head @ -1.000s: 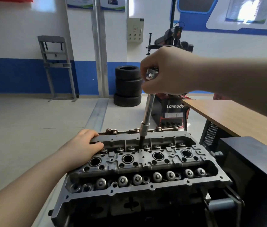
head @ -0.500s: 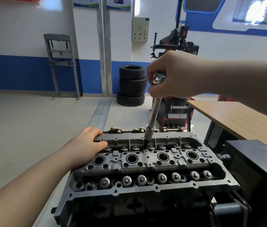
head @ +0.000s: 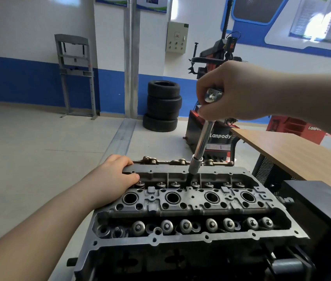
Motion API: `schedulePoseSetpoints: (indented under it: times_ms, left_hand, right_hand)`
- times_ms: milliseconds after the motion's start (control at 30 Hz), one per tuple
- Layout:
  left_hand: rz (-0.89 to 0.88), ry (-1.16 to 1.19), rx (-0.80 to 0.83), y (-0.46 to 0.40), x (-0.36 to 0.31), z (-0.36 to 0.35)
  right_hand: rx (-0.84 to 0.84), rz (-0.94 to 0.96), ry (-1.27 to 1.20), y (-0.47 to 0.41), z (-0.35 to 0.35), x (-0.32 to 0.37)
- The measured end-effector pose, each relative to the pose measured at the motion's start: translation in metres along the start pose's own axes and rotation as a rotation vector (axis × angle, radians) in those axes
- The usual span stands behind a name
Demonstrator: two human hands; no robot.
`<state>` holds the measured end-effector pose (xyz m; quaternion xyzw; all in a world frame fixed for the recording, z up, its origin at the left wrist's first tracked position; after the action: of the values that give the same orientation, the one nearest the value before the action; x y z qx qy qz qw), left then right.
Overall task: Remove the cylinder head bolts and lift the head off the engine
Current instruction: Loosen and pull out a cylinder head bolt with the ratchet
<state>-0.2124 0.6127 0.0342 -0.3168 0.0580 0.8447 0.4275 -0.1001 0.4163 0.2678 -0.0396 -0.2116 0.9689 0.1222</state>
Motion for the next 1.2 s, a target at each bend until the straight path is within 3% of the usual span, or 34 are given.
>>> schedulePoseSetpoints:
  times_ms: [200,467,767,933,1067,1200]
  left_hand:
    - [-0.015,0.000,-0.010,-0.001,0.003,0.000]
    - [-0.013,0.006,-0.010,0.001,0.001,0.002]
    - [-0.014,-0.001,-0.014,0.001,0.000,0.003]
    - [-0.003,0.002,-0.003,0.002,0.001,0.001]
    - [0.008,0.012,-0.007,0.004,-0.001,0.002]
    - [0.023,-0.042,-0.013,0.010,-0.010,0.008]
  right_hand:
    - [-0.028,0.063,-0.004,-0.005,-0.001,0.013]
    - [0.087,0.353,0.046,-0.007,-0.007,0.061]
    - [-0.022,-0.076,0.306,-0.028,-0.014,0.013]
    - [-0.086,0.108,0.237,-0.012,-0.013,0.021]
    - [-0.106,0.277,0.020,0.000,-0.007,0.024]
    - [-0.120,0.281,0.022,-0.003,-0.010,0.026]
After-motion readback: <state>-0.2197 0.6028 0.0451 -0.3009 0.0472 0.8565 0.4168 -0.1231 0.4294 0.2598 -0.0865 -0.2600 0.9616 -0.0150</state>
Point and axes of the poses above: each hand's wrist, its own y-axis away from the middle knuckle, its own z-axis out of the back of the hand, x = y × z, the point moved 9 cm from there along -y, towards the middle knuckle, and after that the axes turned 3 degrees about -x, right-handed, at the moved point
